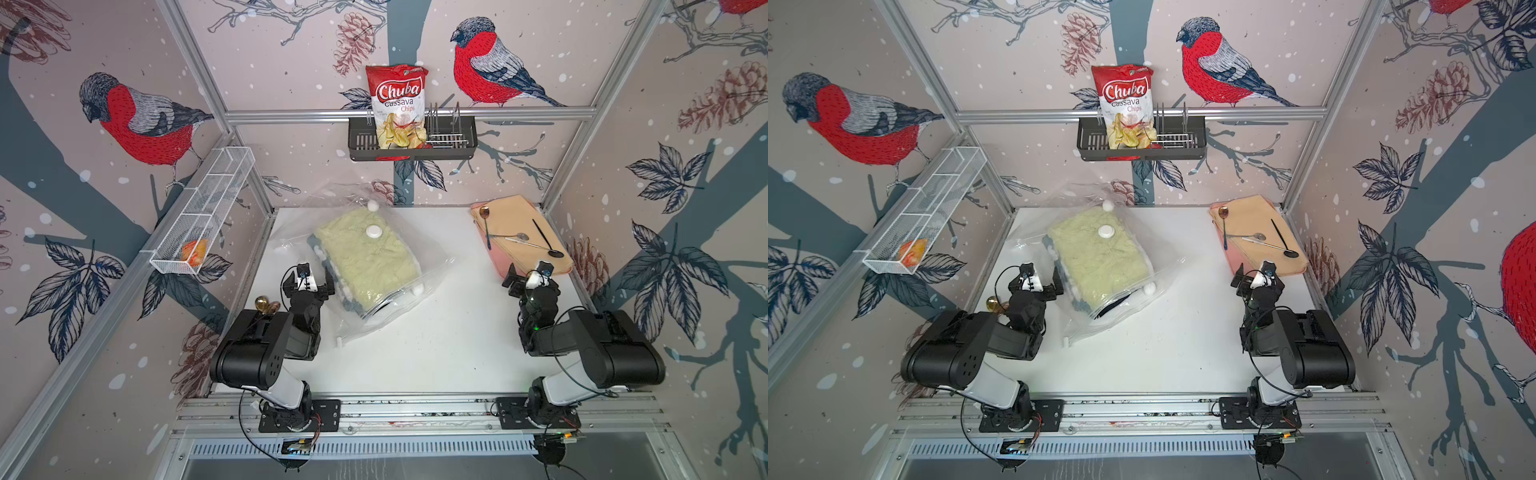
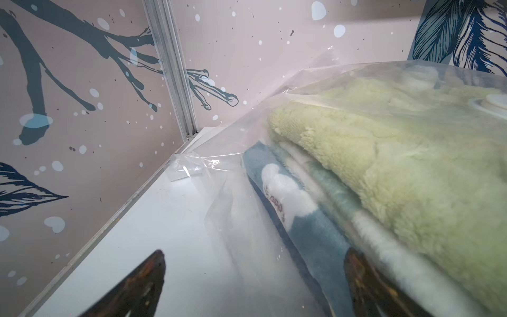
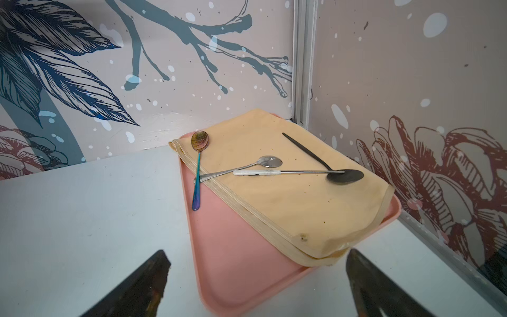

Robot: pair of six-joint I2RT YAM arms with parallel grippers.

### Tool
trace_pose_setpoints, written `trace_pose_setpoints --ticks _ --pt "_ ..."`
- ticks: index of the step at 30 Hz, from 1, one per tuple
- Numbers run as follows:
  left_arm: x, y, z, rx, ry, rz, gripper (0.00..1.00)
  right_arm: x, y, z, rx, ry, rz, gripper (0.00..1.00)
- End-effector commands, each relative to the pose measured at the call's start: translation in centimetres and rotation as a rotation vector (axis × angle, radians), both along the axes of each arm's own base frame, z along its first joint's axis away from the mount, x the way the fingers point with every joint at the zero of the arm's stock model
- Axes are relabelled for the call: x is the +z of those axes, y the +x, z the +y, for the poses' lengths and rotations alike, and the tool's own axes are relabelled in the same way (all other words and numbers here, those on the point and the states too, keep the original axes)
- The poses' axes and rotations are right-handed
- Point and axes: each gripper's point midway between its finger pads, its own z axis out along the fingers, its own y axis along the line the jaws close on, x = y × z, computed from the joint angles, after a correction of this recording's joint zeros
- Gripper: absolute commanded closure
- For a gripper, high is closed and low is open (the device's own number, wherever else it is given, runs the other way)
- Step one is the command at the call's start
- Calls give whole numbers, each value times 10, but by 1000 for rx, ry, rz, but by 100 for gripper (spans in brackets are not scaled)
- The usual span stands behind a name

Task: Take the blanket out of the vacuum bag
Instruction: Open the vacuum bag at the center of the board.

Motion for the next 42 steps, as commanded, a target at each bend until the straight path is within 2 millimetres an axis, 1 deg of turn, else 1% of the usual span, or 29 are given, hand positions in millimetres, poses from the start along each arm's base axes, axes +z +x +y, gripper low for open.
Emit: trace_pose_setpoints --ticks 1,24,35,37,40,42 --pt "11 0 3 15 4 -47 1 10 1 -2 -10 -6 -41 0" --pt "11 0 3 15 4 -45 1 11 2 -2 -11 -4 -42 0" --pt "11 4 3 3 -8 -38 1 10 2 -2 1 4 -40 0" --pt "10 0 6 21 -7 -43 1 10 2 -3 -1 2 -41 0" --pt "21 -19 11 108 19 -114 1 14 -2 -3 -42 -20 -55 0" --pt "27 -31 9 101 28 -158 1 23 -12 -4 -76 -36 -94 0"
